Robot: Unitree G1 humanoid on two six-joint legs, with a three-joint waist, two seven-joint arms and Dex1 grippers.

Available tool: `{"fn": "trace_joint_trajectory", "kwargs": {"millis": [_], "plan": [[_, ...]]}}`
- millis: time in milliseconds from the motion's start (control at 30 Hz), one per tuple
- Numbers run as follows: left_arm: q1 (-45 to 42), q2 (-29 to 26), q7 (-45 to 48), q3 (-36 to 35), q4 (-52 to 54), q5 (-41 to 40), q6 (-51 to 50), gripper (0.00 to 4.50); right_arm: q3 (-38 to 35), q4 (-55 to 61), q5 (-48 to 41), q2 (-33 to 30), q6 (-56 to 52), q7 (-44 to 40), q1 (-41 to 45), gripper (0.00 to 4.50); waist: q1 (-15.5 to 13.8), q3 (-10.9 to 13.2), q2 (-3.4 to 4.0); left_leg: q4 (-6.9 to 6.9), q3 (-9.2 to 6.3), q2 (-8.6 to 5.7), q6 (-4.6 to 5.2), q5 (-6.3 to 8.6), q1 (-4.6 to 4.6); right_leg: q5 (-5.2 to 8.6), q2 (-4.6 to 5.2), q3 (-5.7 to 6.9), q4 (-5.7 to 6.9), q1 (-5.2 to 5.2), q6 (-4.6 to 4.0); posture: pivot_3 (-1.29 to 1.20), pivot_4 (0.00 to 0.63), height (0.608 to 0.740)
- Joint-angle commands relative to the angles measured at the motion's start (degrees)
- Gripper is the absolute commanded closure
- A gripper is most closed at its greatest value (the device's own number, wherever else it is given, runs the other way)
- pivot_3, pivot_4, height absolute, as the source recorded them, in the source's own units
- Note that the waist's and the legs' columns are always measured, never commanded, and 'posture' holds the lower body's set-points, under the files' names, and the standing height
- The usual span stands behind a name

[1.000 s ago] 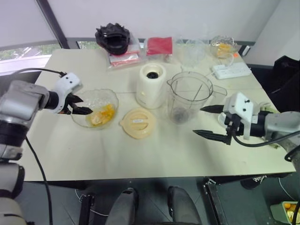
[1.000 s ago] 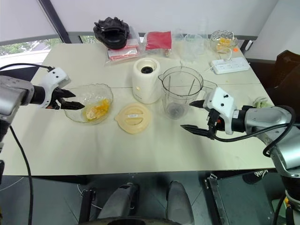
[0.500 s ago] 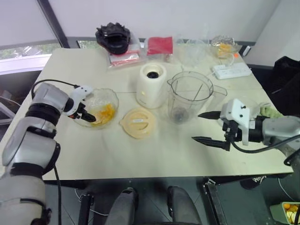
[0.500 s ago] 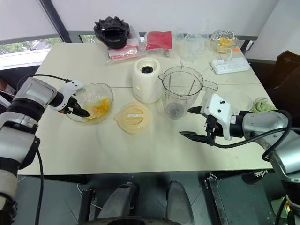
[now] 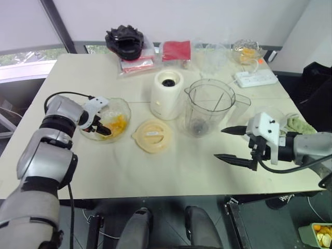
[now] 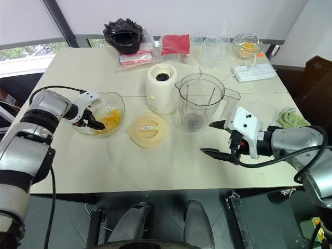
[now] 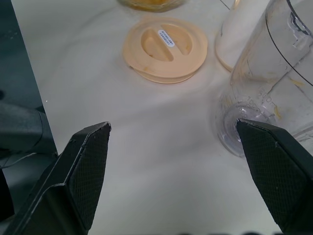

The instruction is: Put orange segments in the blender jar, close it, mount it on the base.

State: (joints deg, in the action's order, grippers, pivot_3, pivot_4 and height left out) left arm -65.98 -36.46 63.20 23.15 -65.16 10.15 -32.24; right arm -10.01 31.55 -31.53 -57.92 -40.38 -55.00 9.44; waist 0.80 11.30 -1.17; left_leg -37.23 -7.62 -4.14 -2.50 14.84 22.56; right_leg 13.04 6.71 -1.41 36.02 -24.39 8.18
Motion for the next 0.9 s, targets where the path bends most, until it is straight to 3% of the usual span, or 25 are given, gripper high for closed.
{"fn": "trace_joint_trajectory", "kwargs": {"millis": [33,900], "plan": [[-1.0,0.0,-0.5,-1.5,-0.3,1.1,0.1,0.94,-1.8,1.7,0.2,-1.3,0.8,0.0,0.1,0.24,0.0,0.0,0.0,0.0,0.0,0.0,0.0,0.0,0.0,0.0,0.0,0.0,0.0,0.0,0.0,0.0,0.15,0.74],[1.3,4.0,-10.0,-4.3,-5.0,3.2,4.5,0.94,-4.0,4.1,-0.3,-1.8,-0.4,1.4,-2.2,0.24,-0.1,0.0,0.0,-0.1,0.0,-0.01,0.0,0.0,-0.04,-0.01,0.0,0.0,0.09,0.04,0.01,0.0,0.15,0.74]]}}
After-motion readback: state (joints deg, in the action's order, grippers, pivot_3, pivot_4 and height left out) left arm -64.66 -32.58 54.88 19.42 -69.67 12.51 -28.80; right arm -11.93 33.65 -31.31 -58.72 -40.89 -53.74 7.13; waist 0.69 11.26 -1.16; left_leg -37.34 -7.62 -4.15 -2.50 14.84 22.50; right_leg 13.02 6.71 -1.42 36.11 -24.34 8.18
